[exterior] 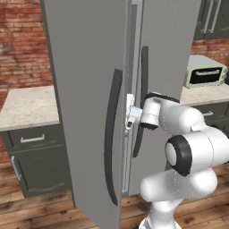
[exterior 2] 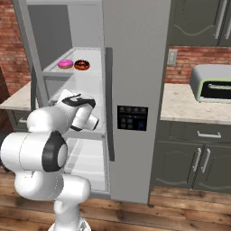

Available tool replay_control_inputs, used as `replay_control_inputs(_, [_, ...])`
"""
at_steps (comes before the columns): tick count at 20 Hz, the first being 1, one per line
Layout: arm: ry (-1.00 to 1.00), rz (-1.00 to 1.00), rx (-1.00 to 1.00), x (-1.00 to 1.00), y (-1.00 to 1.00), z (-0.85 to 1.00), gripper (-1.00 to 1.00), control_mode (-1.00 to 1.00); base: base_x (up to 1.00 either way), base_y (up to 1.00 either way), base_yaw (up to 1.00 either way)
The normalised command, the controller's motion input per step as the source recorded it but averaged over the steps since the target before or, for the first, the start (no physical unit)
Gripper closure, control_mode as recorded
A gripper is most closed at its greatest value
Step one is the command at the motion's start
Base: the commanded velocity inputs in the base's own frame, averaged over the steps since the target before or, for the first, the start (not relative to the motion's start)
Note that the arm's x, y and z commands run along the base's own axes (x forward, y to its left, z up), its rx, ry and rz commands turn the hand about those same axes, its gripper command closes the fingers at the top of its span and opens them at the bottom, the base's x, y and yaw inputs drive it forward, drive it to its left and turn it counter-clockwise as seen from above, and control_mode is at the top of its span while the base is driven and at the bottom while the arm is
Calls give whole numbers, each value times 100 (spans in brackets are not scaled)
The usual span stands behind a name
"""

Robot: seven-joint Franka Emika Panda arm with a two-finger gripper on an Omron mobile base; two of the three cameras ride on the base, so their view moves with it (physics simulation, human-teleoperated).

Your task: Take the donuts from the fridge and place them on the empty tray on the dining counter.

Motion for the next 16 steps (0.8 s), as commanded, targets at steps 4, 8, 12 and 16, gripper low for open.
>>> replay_control_inputs(4, [51, 16, 32, -63, 100, 1, 100, -100, 0, 0, 0])
replay_control_inputs(8, [42, 16, 12, -51, 100, 0, 100, -100, 0, 0, 0])
replay_control_inputs(12, [41, 7, 0, 22, 80, 0, 100, -100, 0, 0, 0])
replay_control_inputs(16, [26, 2, 0, 13, -13, 64, 100, -100, 0, 0, 0])
